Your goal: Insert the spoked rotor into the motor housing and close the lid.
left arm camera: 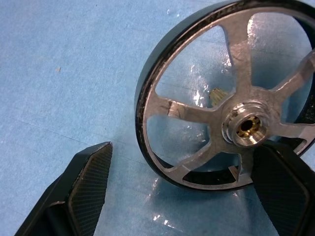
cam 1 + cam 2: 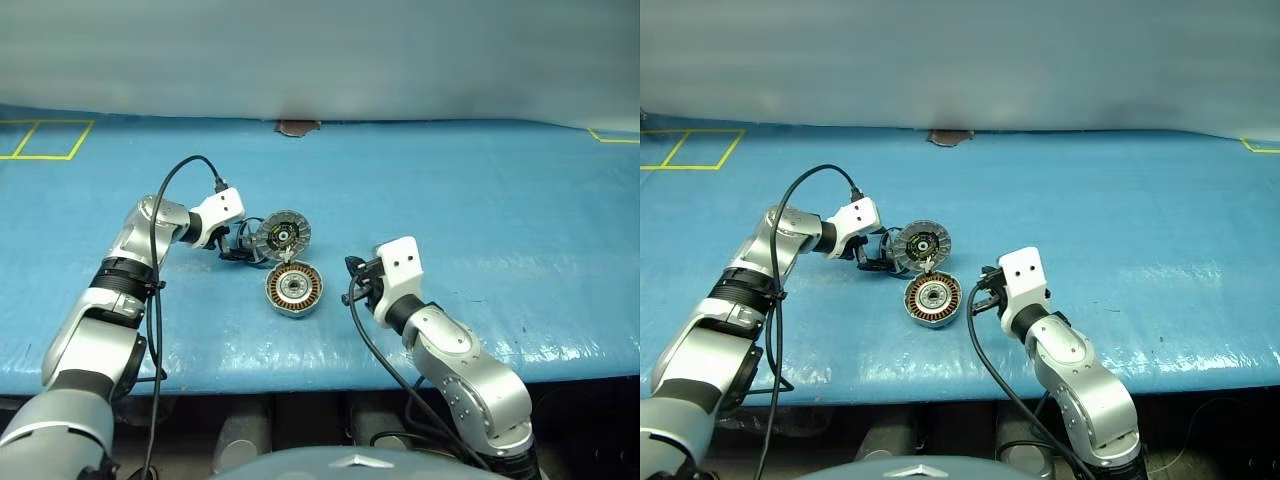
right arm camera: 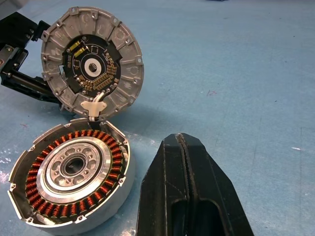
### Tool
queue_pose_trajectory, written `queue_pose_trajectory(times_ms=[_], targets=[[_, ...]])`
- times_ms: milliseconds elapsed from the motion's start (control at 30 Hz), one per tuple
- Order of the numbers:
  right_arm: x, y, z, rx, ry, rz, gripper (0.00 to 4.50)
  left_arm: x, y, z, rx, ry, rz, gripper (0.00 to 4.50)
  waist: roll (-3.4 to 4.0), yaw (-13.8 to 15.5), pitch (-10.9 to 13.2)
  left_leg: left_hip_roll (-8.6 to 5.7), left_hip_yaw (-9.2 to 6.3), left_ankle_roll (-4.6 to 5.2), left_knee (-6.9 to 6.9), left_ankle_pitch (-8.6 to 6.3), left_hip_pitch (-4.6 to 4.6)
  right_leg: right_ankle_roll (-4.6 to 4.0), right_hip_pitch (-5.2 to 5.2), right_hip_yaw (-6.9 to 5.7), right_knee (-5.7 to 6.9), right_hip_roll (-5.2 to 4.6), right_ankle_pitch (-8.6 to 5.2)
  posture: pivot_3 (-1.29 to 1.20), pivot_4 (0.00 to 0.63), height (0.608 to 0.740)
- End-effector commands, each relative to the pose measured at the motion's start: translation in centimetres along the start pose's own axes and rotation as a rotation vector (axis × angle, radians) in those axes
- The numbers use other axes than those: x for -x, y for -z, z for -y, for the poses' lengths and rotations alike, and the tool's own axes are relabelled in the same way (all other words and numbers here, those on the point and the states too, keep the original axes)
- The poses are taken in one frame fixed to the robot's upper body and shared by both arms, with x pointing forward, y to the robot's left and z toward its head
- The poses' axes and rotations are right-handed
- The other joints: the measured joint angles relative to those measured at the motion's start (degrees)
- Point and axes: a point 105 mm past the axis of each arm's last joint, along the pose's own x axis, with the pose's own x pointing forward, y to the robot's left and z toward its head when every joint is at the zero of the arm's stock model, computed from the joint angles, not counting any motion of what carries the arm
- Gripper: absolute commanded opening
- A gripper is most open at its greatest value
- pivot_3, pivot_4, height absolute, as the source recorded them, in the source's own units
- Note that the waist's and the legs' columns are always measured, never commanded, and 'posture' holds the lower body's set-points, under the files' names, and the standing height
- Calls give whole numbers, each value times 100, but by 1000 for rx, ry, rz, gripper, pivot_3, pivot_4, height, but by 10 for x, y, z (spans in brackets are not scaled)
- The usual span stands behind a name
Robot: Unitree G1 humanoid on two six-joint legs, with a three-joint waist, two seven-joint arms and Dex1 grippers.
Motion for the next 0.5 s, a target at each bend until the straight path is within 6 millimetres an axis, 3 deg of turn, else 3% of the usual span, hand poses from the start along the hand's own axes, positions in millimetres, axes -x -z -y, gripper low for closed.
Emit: queue_pose_trajectory(times_ms=[33, 167, 500], targets=[[0, -7, -3, 10, -13, 34, 0, 3, -5, -3, 14, -17, 35, 4104, 0, 2, 0, 0, 0, 0, 0, 0, 0, 0, 0, 0, 0, 0, 0, 0, 150, 740], [1, -6, -3, 10, -11, 31, 0, 4, -7, -5, -5, -31, 36, 2918, 0, -2, 0, 0, 0, 0, 0, 0, 0, -1, -1, 0, 0, 0, 0, 0, 150, 740], [1, -7, -3, 12, -15, 32, 0, 3, -7, -2, 0, -23, 41, 2918, 0, 2, 0, 0, 0, 0, -3, 0, -2, 0, -3, 0, -2, 0, 0, 0, 150, 740]])
